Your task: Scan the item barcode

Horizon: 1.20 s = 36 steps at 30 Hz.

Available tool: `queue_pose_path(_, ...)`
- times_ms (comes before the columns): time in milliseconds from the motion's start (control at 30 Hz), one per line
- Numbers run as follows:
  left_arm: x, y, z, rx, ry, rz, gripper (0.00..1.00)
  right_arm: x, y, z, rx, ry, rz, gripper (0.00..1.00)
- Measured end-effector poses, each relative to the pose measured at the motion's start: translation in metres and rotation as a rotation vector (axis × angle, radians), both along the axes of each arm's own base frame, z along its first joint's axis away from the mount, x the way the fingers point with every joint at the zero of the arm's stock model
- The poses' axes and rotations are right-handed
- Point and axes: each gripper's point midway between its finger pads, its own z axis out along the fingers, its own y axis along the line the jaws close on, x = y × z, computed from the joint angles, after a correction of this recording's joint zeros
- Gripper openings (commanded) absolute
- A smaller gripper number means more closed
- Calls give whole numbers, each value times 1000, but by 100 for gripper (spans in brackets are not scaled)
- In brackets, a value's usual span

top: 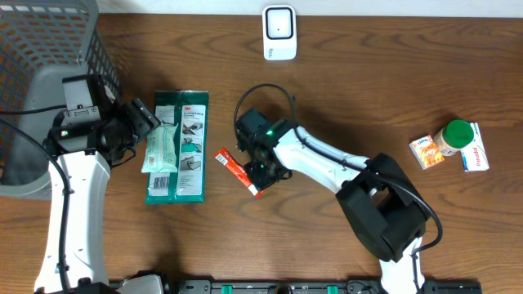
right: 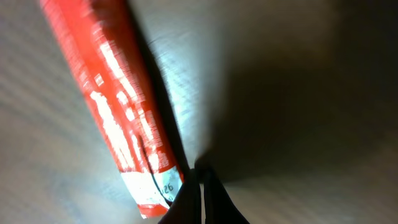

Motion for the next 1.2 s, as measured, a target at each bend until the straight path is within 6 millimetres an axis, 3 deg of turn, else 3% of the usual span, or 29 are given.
queue_pose_path(167,0,0,0,0,0,0,82,-6,5,0,8,10,17,1)
queue_pose_path(367,-1,-4,0,-20,5,-10,81,2,-6,1,15,31,-23,5)
queue_pose_path(400,-4,-8,-2,-41,15,-21,73,4,-9,1,21,43,-35,6)
queue_pose_path(433,-7,-13,-3,-64,26,-32,53,5,-12,1,30,58,-46,8)
queue_pose_path(467,-9,-19,-3,-89,37,-46,21,6,-14,2,45,76,-54,9)
queue_pose_path(500,-11,-24,-3,-104,40,-66,7,7,-16,4,66,96,-60,11)
queue_pose_path(700,-19,-75,-18,-148,71,-220,7,12,-16,19,266,211,-61,26)
queue_pose_path(900,-35,-132,-49,-137,145,-394,8,12,-12,27,350,242,-43,27)
queue_pose_path(1067,-35,-161,-77,-118,211,-472,7,9,-6,29,372,247,-22,25)
queue_pose_path(1200,-34,-170,-102,-114,268,-491,8,6,-2,30,378,250,-8,24)
